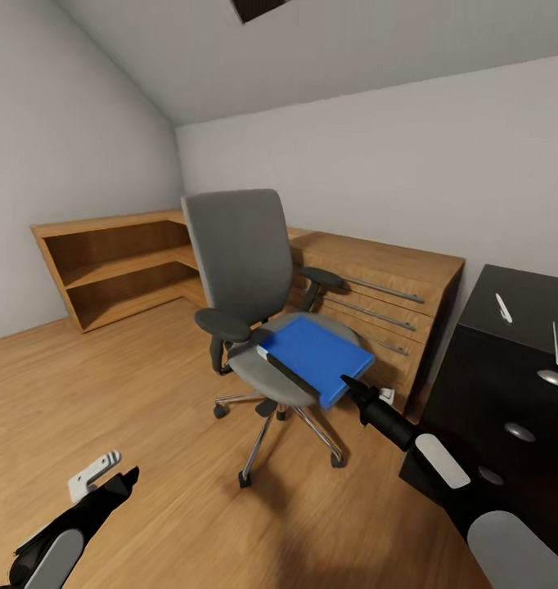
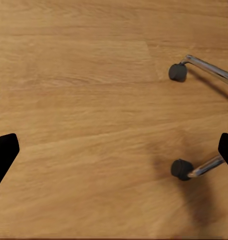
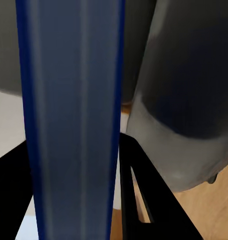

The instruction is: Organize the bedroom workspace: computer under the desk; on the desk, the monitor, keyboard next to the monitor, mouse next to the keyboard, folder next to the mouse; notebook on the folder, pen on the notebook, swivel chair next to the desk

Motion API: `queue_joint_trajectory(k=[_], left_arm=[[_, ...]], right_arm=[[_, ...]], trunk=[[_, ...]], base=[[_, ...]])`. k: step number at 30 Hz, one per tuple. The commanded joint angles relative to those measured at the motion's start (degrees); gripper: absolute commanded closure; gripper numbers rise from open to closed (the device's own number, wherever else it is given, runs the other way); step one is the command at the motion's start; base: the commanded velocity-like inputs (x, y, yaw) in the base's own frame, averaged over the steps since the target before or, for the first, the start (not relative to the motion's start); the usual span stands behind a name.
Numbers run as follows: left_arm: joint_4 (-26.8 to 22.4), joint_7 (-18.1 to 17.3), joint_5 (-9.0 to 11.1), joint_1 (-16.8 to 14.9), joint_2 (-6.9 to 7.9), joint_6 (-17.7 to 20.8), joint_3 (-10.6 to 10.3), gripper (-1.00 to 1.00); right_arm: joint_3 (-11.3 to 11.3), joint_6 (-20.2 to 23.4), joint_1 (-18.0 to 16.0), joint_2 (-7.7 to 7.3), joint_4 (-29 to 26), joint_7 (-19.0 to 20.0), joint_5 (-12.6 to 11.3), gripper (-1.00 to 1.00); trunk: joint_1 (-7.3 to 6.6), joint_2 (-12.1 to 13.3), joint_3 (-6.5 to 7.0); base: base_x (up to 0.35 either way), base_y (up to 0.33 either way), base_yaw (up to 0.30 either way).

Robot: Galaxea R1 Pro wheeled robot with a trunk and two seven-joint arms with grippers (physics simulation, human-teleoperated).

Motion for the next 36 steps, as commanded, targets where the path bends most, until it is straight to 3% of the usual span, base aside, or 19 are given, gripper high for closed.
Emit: queue_joint_trajectory(k=[1,6,12,19,23,26,29,30,34,36], left_arm=[[0.3,0.5,0.4,0.0,-0.33,0.0,-0.1,-1.0],[4.1,0.3,-0.2,0.0,-1.24,-0.2,-0.3,-1.0],[7.9,0.3,-0.4,0.0,-1.32,-0.4,-0.5,-1.0],[12.4,0.3,-0.5,0.0,-1.34,-0.4,-2.5,-1.0],[14.5,0.3,-0.6,0.0,-1.34,-0.5,-2.9,-1.0],[15.8,0.3,-0.5,-0.1,-1.34,-0.7,-3.0,-1.0],[17.9,0.3,-0.6,0.0,-1.37,-2.0,-3.1,-1.0],[19.3,0.3,-0.6,0.0,-1.41,-3.5,-3.8,-1.0],[19.9,0.3,-0.6,0.0,-1.36,-4.3,-6.6,-1.0],[20.0,0.3,-0.6,0.0,-1.35,-4.5,-8.2,-1.0]], right_arm=[[0.2,0.1,0.0,-0.1,0.0,0.1,-0.4,1.0],[0.3,0.0,0.0,-0.15,-0.2,0.1,-0.4,1.0],[0.3,-1.8,0.0,-0.22,-0.4,0.2,-0.3,1.0],[0.4,-6.3,0.0,-0.69,-1.7,0.2,1.4,1.0],[0.5,-9.6,0.0,-0.76,-2.1,0.1,4.8,1.0],[0.6,-13.6,0.0,-0.61,-3.0,0.0,10.4,1.0],[0.5,-16.7,0.0,-0.59,-4.3,0.0,13.8,1.0],[0.5,-19.2,0.0,-0.6,-4.7,0.0,16.4,1.0],[0.5,-20.7,0.0,-0.57,-5.1,-0.1,20.7,1.0],[0.5,-22.2,0.0,-0.57,-6.8,-2.5,24.3,1.0]], trunk=[[-0.04,0.0,0.17],[-0.16,0.1,1.28],[-0.32,0.1,2.61],[-0.5,0.2,4.16],[-0.6,0.3,5.05],[-0.68,0.3,5.71],[-0.76,0.4,6.38],[-0.78,0.4,6.6],[-0.89,0.4,7.48],[-0.94,0.5,7.93]], base=[[0.0,0.0,0.0],[0.0,0.0,0.0],[0.0,0.0,0.0],[0.0,0.0,0.0],[-0.024,0.0,0.0],[-0.23,0.0,0.0],[-0.313,0.0,0.0],[-0.336,0.0,0.0],[-0.339,0.0,0.0],[-0.301,0.0,0.0]])
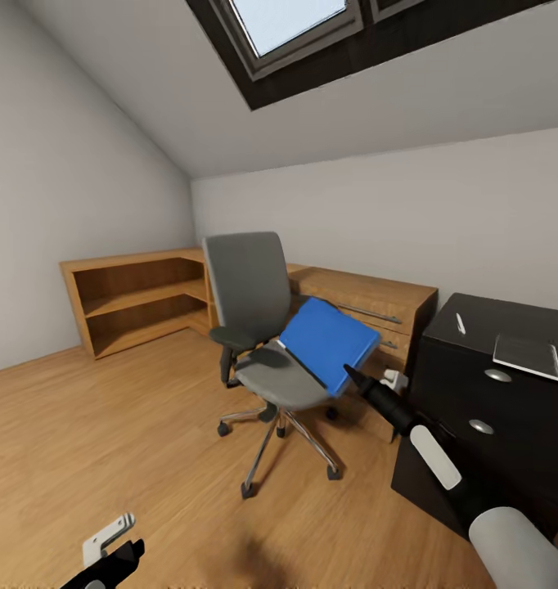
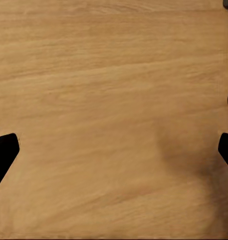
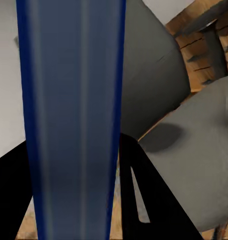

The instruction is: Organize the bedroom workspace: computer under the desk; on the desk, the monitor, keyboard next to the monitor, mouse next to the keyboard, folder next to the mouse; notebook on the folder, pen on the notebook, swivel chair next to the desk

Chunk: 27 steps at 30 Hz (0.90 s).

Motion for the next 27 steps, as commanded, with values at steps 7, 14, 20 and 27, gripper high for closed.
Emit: queue_joint_trajectory(k=[7,14,20,27], left_arm=[[0.0,0.5,0.2,0.0,0.0,-0.2,-1.4,-1.0],[1.6,0.6,-4.5,0.0,-0.03,-0.2,-3.1,-1.0],[4.4,0.4,-5.6,0.0,-2.42,-0.3,-3.2,-1.0],[6.5,0.4,-5.7,0.0,-3.24,-5.5,-3.1,-1.0]], right_arm=[[0.1,-3.0,4.2,-0.13,-14.1,-15.2,12.3,1.0],[1.3,7.0,12.0,-0.01,-33.9,-33.3,24.4,1.0],[2.6,10.8,13.5,0.13,-37.3,-34.5,25.4,1.0],[3.7,11.2,15.1,0.18,-40.5,-34.4,25.3,1.0]], trunk=[[-0.22,0.1,1.49],[-0.4,0.2,3.04],[-1.52,2.2,4.16],[-3.06,5.0,5.42]], base=[[-0.072,0.0,0.0],[-0.003,0.0,0.0],[0.0,0.0,0.0],[0.0,0.0,0.0]])
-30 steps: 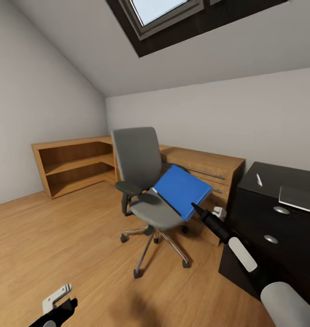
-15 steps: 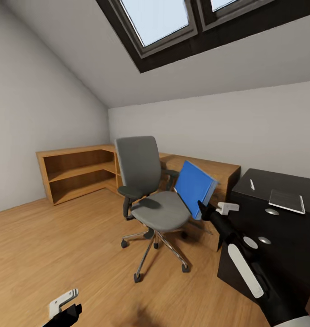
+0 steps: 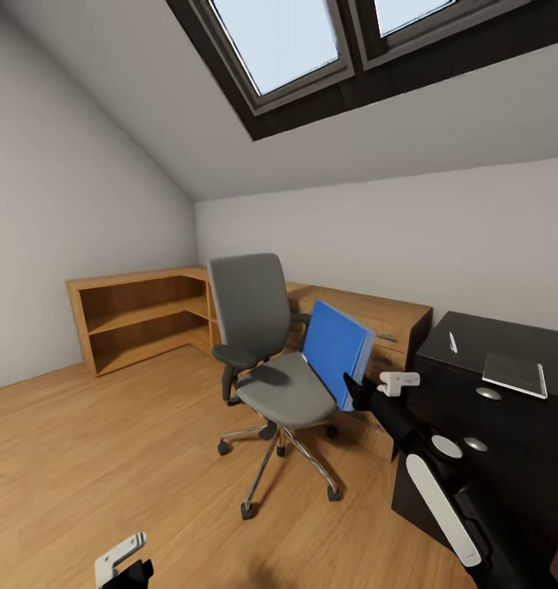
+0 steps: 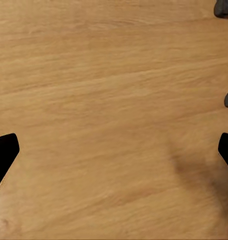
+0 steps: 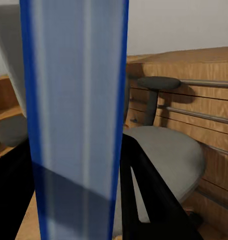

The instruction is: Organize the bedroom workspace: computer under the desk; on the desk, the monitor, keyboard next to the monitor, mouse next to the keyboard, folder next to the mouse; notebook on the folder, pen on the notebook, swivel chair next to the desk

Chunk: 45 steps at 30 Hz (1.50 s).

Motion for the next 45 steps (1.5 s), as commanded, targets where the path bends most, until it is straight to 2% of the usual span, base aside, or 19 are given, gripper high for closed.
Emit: queue_joint_trajectory(k=[1,3,8,10,11,15,17,21,24,27,32,40,44,45], left_arm=[[0.2,0.4,0.3,0.0,0.04,-1.0,-0.2,-1.0],[0.9,0.4,0.3,-0.1,0.06,-2.8,-0.3,-1.0],[1.2,0.4,0.5,-0.1,0.18,-3.1,-0.1,-1.0],[2.2,0.5,0.5,-0.1,0.14,-3.1,-0.1,-1.0],[5.1,0.5,0.4,-0.1,0.22,-3.2,0.0,-1.0],[8.9,0.2,0.3,-0.1,0.12,-3.6,-0.2,-1.0],[10.4,-0.1,0.3,-0.1,0.14,-5.2,-0.2,-1.0],[14.1,-2.3,0.2,0.0,0.04,-12.4,-0.4,-1.0],[17.1,-6.3,0.2,-0.1,-0.23,-17.0,-1.1,-1.0],[19.5,-9.6,0.2,-0.1,-0.48,-18.6,-1.4,-1.0],[21.2,-11.9,0.3,-0.1,-0.69,-19.5,-1.5,-1.0],[22.0,-12.5,0.5,-0.1,-1.03,-20.7,-1.5,-1.0],[22.8,-12.6,0.4,-0.1,-1.15,-22.1,-1.4,-1.0],[23.0,-12.6,0.4,-0.1,-1.92,-25.0,-1.5,-1.0]], right_arm=[[0.2,0.2,0.1,-0.03,-0.4,-0.5,-1.0,1.0],[0.1,0.1,0.3,-0.04,-0.9,-0.6,-4.9,1.0],[0.1,0.1,0.4,-0.15,-1.0,-0.6,-6.1,1.0],[0.1,0.1,0.4,-0.15,-1.0,-0.6,-6.1,1.0],[0.1,0.1,0.5,-0.15,-1.0,-0.6,-6.1,1.0],[0.1,0.1,0.5,-0.15,-1.0,-0.6,-6.1,1.0],[0.2,0.1,0.5,-0.15,-1.0,-0.7,-6.1,1.0],[0.5,0.0,0.5,-0.15,-1.1,-0.7,-6.1,1.0],[1.8,-0.2,0.5,-0.15,-1.1,-0.7,-6.1,1.0],[2.5,-0.3,0.5,-0.15,-1.1,-0.7,-6.1,1.0],[2.9,-0.4,0.5,-0.15,-1.1,-0.7,-6.1,1.0],[3.0,-0.6,0.7,-0.19,-1.3,0.5,-6.0,1.0],[3.1,-0.6,0.8,-0.16,-1.4,1.5,-6.0,1.0],[3.1,-0.6,0.8,-0.15,-1.3,1.6,-6.0,1.0]], trunk=[[-0.24,0.4,0.11],[-0.68,1.2,0.47],[-1.77,3.2,1.37],[-2.21,4.0,1.73],[-2.43,4.4,1.91],[-3.31,6.0,2.63],[-3.75,6.8,2.99],[-4.63,8.4,3.7],[-5.29,9.6,4.24],[-5.95,10.8,4.78],[-7.05,12.8,5.68],[-8.8,16.0,7.12],[-9.68,17.6,7.83],[-9.9,18.0,8.01]], base=[[0.0,0.0,0.0],[0.0,0.0,0.0],[0.0,0.0,0.0],[0.0,0.0,0.0],[0.0,0.0,-0.033],[0.0,0.0,-0.181],[0.0,0.0,-0.241],[0.0,0.0,-0.247],[0.0,0.0,-0.215],[0.0,0.0,-0.202],[0.0,0.0,-0.196],[0.0,0.0,-0.113],[0.0,0.0,-0.006],[0.0,0.0,0.0]])
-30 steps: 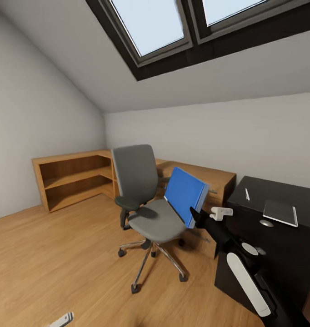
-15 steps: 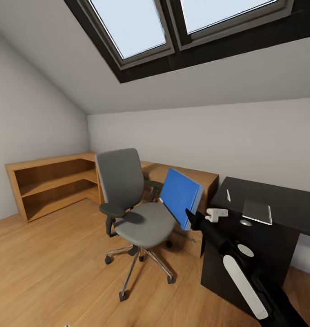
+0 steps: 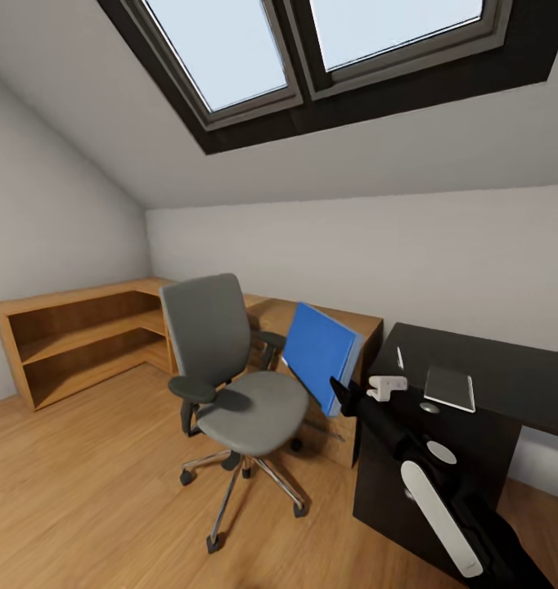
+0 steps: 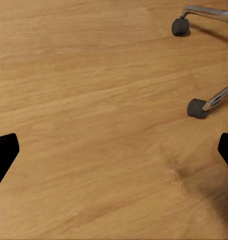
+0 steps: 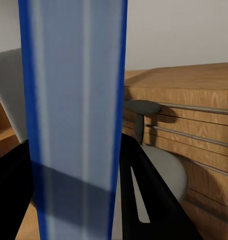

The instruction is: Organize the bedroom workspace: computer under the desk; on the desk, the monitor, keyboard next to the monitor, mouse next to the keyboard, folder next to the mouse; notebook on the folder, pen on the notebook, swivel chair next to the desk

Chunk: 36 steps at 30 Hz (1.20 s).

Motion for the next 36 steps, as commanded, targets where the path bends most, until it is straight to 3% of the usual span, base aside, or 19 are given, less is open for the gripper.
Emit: queue_joint_trajectory(k=[1,6,8,12,14,18,20,23,26,30,36], left_arm=[[0.0,0.4,0.6,0.0,-0.11,-0.9,-0.5,-1.0],[0.3,0.4,0.6,0.0,-0.62,-1.6,-0.5,-1.0],[0.4,0.4,0.6,0.0,-0.71,-1.6,-0.5,-1.0],[0.4,0.5,0.6,0.0,-0.77,-1.7,-0.5,-1.0],[0.4,0.5,0.5,0.0,-0.78,-1.7,-0.5,-1.0],[0.4,0.5,0.5,0.0,-0.78,-1.7,-0.5,-1.0],[0.4,0.5,0.5,0.0,-0.8,-1.7,-0.5,-1.0],[0.6,0.7,0.5,0.0,-1.24,-1.7,-0.6,-1.0],[1.4,0.7,0.4,0.0,-1.68,-1.7,-0.6,-1.0],[1.9,0.8,0.4,0.0,-2.03,-1.7,-0.6,-1.0],[2.3,0.8,0.3,0.0,-2.9,-1.7,-0.6,-1.0]], right_arm=[[0.1,0.2,0.0,-0.05,-0.1,-0.3,-0.5,1.0],[0.7,0.0,0.0,0.15,0.0,-0.4,-0.5,1.0],[0.7,-0.2,0.0,1.02,0.0,-0.7,-0.4,1.0],[-1.7,-0.4,-0.2,7.01,0.1,-3.9,-0.1,1.0],[-2.9,-0.4,-0.6,9.3,0.4,-5.4,0.0,1.0],[-4.2,-1.5,-2.3,12.41,1.6,-7.2,-0.1,1.0],[-4.4,-2.8,-2.7,12.75,1.7,-7.4,-0.2,1.0],[-4.5,-10.2,-3.2,13.19,2.0,-7.6,-0.4,1.0],[-4.6,-14.3,-3.2,13.04,2.0,-7.5,-0.5,1.0],[-4.7,-17.6,-2.2,12.49,0.1,-7.3,-0.5,1.0],[-4.6,-18.7,-1.2,12.43,-0.1,-7.1,-0.6,1.0]], trunk=[[-0.23,0.4,0.12],[-1.33,2.4,1.01],[-1.77,3.2,1.37],[-2.65,4.8,2.09],[-3.09,5.6,2.45],[-3.97,7.2,3.17],[-4.41,8.0,3.53],[-5.07,9.2,4.07],[-5.72,10.4,4.6],[-6.6,12.0,5.32],[-7.92,14.4,6.4]], base=[[0.0,0.0,0.0],[0.0,0.0,0.0],[0.0,0.0,0.0],[0.0,0.0,0.0],[0.0,0.0,0.0],[0.0,0.0,0.0],[0.0,0.0,0.0],[0.0,0.0,0.0],[0.0,0.0,0.0],[0.0,0.0,0.0],[0.0,0.0,0.0]])
